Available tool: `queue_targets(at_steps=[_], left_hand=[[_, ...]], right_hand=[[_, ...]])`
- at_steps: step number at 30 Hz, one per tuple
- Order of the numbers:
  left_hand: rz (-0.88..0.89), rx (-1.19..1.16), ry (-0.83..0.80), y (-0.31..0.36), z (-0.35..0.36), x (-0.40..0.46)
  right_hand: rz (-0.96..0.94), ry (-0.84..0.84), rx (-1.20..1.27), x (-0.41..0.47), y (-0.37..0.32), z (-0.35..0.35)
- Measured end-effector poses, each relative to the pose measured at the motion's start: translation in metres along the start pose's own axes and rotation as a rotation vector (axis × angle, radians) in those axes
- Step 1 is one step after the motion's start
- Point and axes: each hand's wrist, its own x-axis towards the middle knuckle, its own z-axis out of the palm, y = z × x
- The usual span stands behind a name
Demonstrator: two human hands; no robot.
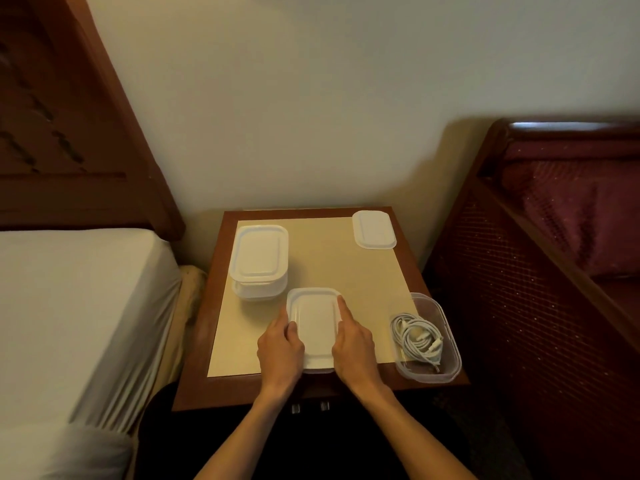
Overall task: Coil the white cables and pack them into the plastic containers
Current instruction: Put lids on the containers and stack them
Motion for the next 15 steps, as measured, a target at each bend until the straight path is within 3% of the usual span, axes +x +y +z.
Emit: queue_targets(at_steps=[5,11,13,15], left_hand=[[-0.002,-0.011,-0.037,-0.001,-0.005,-0.002],[-0.076,-0.082,-0.172,-0.008,-0.029,0.0],[-0.085,0.037,-0.083,-0.022,-0.045,0.002],[-0.003,0.307,0.019,-0.041,-0.058,0.006]], right_hand=[[0.113,-0.013,0.035,-0.002,0.0,0.002],[0.09,-0.082,0.056,0.001,0.002,-0.013],[0.069,-0.056,0.067,0.002,0.002,-0.024],[0.038,-0.005,0.128,0.004,-0.007,-0.036]])
